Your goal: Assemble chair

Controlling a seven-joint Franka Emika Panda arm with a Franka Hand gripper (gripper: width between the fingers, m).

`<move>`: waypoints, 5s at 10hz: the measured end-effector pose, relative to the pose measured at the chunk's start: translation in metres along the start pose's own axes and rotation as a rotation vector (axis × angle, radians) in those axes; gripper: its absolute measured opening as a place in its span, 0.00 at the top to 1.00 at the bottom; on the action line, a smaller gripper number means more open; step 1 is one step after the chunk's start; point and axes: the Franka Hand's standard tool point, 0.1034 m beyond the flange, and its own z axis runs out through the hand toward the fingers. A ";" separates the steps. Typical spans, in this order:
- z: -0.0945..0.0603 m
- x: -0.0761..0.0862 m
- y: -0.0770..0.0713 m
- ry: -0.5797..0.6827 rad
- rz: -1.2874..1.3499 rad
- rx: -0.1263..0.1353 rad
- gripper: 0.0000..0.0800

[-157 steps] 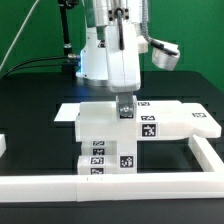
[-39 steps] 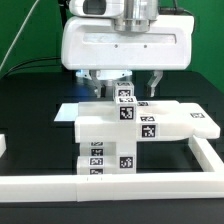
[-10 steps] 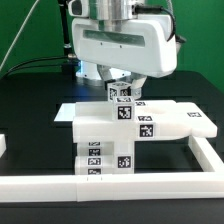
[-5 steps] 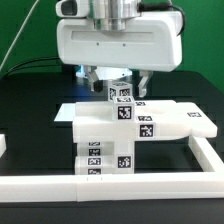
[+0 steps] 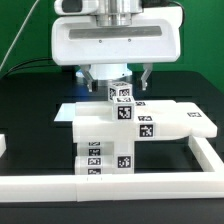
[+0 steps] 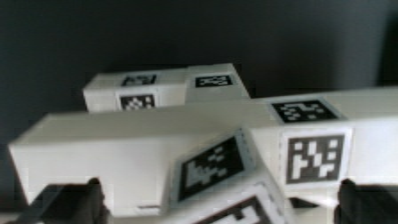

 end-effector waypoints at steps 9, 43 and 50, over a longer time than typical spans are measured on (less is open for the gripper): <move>-0.001 0.006 -0.002 0.033 0.151 -0.008 0.65; 0.003 0.005 -0.011 0.014 0.277 -0.019 0.65; 0.004 0.006 -0.016 0.023 0.370 -0.025 0.24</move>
Offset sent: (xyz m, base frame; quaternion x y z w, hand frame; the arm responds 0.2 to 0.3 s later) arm 0.0000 0.0000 0.0000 0.0000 0.0000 0.0000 1.0000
